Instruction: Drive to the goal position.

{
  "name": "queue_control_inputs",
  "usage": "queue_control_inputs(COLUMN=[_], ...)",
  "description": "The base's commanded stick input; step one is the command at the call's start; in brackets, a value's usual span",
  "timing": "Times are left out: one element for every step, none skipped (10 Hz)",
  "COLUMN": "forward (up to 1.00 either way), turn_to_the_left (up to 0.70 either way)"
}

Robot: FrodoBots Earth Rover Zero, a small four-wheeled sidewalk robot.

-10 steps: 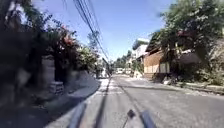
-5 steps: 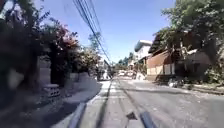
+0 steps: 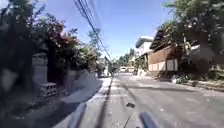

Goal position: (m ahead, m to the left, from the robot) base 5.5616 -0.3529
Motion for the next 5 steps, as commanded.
queue_control_inputs(forward=[0.7,0.7,0.7,0.7,0.7], turn_to_the_left=[-0.35,-0.35,-0.22,0.0,0.0])
